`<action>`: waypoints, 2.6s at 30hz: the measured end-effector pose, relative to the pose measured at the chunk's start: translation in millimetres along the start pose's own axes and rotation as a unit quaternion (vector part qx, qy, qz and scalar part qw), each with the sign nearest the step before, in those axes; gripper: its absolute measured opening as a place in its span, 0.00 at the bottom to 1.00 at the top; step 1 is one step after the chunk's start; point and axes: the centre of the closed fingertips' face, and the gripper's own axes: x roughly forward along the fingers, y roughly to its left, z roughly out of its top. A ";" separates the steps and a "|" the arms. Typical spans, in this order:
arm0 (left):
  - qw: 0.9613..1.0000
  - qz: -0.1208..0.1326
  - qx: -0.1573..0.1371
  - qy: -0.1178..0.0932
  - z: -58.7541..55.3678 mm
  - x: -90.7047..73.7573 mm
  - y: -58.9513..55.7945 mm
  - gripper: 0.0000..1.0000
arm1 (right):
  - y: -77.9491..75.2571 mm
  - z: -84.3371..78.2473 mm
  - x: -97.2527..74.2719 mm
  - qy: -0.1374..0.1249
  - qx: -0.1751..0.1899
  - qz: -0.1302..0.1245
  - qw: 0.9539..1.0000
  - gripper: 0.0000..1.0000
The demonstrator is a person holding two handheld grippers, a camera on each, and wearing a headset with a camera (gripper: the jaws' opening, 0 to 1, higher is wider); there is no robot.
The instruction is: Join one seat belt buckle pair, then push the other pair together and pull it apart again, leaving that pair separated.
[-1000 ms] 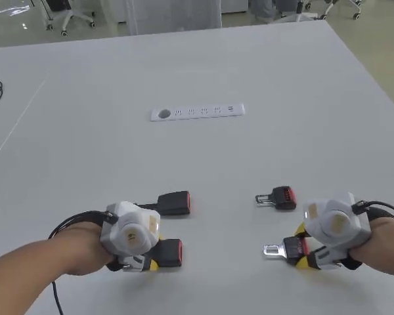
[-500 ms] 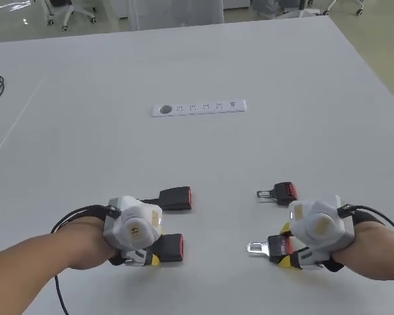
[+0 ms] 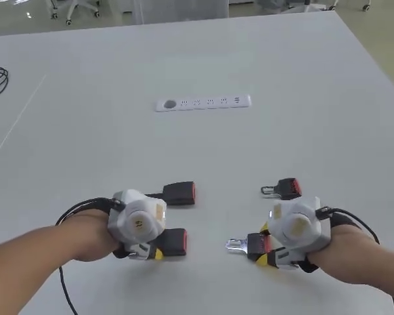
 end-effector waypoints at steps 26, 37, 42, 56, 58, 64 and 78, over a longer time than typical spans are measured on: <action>1.000 -0.009 0.005 0.003 -1.1 1.1 -0.6 0.32 | 5.2 65.3 40.4 -0.012 -0.036 -0.013 0.999 0.34; 1.000 -0.012 0.014 0.009 -0.2 1.4 -1.3 0.32 | 7.1 76.4 44.1 -0.025 -0.048 -0.009 0.998 0.33; 1.000 -0.011 0.019 0.013 0.9 1.6 -1.3 0.32 | 6.5 76.1 44.1 -0.036 -0.046 -0.004 0.998 0.32; 1.000 -0.011 0.018 0.000 -0.2 2.1 -2.1 0.30 | 9.6 92.6 55.4 -0.038 -0.047 -0.002 0.998 0.30; 1.000 -0.010 0.009 -0.001 -1.0 2.6 -2.5 0.30 | 10.3 93.1 57.0 -0.033 -0.041 0.000 0.999 0.30; 1.000 -0.009 0.014 0.001 -0.1 3.0 -1.6 0.30 | 9.0 92.0 56.7 -0.028 -0.047 0.000 0.999 0.30; 1.000 -0.015 -0.009 -0.019 -3.4 0.5 0.3 0.30 | 7.2 87.7 50.9 -0.046 -0.040 0.024 0.998 0.29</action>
